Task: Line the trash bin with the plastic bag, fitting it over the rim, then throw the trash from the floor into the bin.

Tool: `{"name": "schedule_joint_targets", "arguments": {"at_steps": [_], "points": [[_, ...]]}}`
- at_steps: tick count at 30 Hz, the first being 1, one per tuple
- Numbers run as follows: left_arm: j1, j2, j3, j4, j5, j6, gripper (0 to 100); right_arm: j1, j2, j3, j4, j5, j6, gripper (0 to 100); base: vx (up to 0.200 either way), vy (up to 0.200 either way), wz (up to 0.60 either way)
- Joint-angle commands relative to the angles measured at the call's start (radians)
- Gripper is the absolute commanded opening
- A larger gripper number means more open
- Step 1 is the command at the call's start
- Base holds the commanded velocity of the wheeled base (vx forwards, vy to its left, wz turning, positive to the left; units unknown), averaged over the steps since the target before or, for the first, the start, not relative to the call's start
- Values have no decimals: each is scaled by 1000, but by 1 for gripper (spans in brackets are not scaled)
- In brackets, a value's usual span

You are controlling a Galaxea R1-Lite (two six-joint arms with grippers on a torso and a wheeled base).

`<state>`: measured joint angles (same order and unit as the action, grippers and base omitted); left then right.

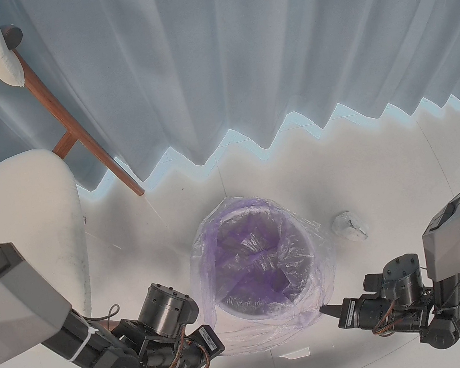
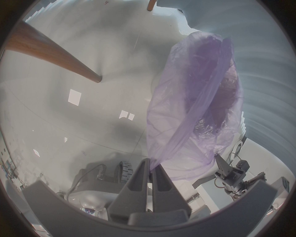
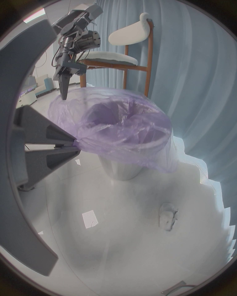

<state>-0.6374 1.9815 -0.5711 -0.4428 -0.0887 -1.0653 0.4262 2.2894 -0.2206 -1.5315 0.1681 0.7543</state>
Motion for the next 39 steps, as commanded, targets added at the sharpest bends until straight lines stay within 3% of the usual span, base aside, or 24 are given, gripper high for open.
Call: {"name": "schedule_joint_targets", "arguments": {"at_steps": [1,7,14,20,25,29,35,36,39], "points": [[2,71,-4,-24,14,30,0,9,134,10,-36,-32,-6,0,0,0,0],[12,128,-21,-25,92,110,0,-4,171,-22,-38,-75,-44,0,0,0,0],[12,184,-72,-28,132,139,0,-10,249,-92,-38,-179,-158,0,0,0,0],[22,194,-139,-63,198,151,0,-10,242,-155,-38,-216,-174,0,0,0,0],[33,181,-147,-65,201,159,0,-27,237,-180,-38,-228,-185,0,0,0,0],[71,178,-159,-74,261,223,0,-70,236,-232,-38,-231,-233,0,0,0,0],[90,142,-158,-100,257,223,0,-76,206,-224,-36,-231,-239,0,0,0,0],[79,135,-139,-94,257,223,0,-73,208,-220,-38,-231,-240,100,0,0,0],[53,128,-116,-97,261,222,0,-70,205,-201,-39,-229,-239,100,0,0,0]]}}
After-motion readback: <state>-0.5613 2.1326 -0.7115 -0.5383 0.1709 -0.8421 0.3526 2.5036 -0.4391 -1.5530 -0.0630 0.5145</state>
